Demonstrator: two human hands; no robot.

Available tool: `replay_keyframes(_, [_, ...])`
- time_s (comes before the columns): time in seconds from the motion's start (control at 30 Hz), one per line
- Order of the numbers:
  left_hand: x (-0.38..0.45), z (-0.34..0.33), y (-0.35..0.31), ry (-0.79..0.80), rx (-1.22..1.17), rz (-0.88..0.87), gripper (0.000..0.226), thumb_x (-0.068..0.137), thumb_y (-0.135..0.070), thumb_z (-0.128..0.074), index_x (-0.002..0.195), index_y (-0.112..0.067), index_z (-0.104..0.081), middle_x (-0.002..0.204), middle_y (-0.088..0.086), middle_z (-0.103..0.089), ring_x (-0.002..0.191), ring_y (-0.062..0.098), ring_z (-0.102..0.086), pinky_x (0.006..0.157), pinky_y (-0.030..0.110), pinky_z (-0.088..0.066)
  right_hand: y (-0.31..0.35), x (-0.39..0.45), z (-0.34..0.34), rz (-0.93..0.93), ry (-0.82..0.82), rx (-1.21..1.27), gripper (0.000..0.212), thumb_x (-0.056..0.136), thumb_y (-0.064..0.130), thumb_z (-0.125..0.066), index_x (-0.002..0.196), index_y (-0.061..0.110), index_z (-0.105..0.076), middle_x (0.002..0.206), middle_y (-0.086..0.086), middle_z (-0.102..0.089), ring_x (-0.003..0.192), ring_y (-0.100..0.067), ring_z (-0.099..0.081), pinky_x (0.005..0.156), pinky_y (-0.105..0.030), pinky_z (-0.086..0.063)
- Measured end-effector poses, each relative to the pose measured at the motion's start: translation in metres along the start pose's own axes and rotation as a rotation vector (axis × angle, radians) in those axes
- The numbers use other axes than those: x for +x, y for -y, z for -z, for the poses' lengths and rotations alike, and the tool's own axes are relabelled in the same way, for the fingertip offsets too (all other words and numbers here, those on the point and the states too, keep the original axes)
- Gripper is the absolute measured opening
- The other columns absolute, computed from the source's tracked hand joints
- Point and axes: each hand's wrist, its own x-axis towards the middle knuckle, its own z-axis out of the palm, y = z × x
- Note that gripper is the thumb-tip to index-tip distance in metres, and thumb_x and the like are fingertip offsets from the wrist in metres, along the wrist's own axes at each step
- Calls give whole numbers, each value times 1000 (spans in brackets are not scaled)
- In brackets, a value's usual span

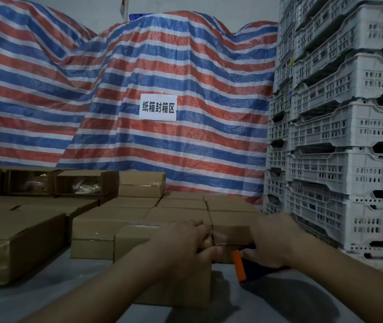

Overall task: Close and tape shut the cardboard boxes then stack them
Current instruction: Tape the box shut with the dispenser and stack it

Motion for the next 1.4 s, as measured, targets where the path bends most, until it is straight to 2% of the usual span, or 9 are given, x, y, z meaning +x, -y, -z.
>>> replay_keyframes(0.13, [-1,1,-1,-3,-18,-4,57,95,-62,-40,140,-28,-43,139,-2,-49,122,16,-49,97,34,-43,17,-13,-30,-119,-96,124,63,91,78,-34,70,22,-53,84,0,-66,76,-19,-61,55,-29,-34])
replay_keyframes(0.27, [-2,0,-1,-30,-9,-14,58,95,-63,-39,142,-29,-42,139,-3,-49,122,15,-49,98,34,-44,28,-22,-44,-262,-105,236,62,90,79,-35,61,25,-41,61,9,-42,66,-14,-56,44,-28,-23])
replay_keyframes(0.67, [0,-6,3,-81,8,-25,57,93,-66,-37,137,-31,-44,130,-6,-52,112,12,-53,92,33,-46,29,-33,-52,-296,-71,291,57,89,80,-36,67,27,-41,65,10,-42,59,-9,-42,45,-23,-25])
replay_keyframes(0.83, [1,-7,3,-83,14,-40,53,93,-65,-40,133,-30,-47,126,-6,-54,109,12,-53,92,33,-46,11,-19,-19,-308,-115,368,79,82,88,-13,78,25,-60,69,10,-52,61,-6,-50,53,-27,-37])
replay_keyframes(0.93, [1,-7,2,-91,-5,-49,52,92,-65,-40,131,-32,-48,121,-8,-55,105,10,-54,90,33,-48,6,-1,19,-254,-271,856,75,81,85,-12,93,31,-63,83,13,-63,80,-6,-62,66,-27,-45])
replay_keyframes(1.07, [-1,-6,1,-92,-1,-48,52,92,-66,-38,130,-32,-49,117,-8,-56,101,9,-55,88,34,-50,27,40,51,-212,-223,1716,56,104,59,-26,146,26,-43,144,3,-51,132,-18,-46,111,-37,-35])
replay_keyframes(1.2, [-3,-5,1,-93,-19,-27,56,90,-68,-42,131,-30,-45,117,-7,-58,103,9,-55,89,32,-47,69,60,47,-273,-189,2045,54,102,62,-33,144,30,-44,149,0,-47,132,-20,-46,104,-35,-32])
replay_keyframes(1.33, [-2,-5,5,-4,-70,-9,107,78,-74,-57,156,-25,-3,149,-4,-43,131,14,-44,108,33,-36,100,57,22,-339,-92,2133,43,99,66,-33,105,36,-63,110,8,-65,100,-10,-56,80,-32,-42])
replay_keyframes(1.4, [-2,-6,4,2,-40,12,116,74,-74,-61,156,-24,5,152,-1,-38,135,16,-39,109,34,-32,106,53,12,-395,-85,2152,40,101,62,-33,98,34,-63,111,3,-63,95,-11,-56,77,-32,-42])
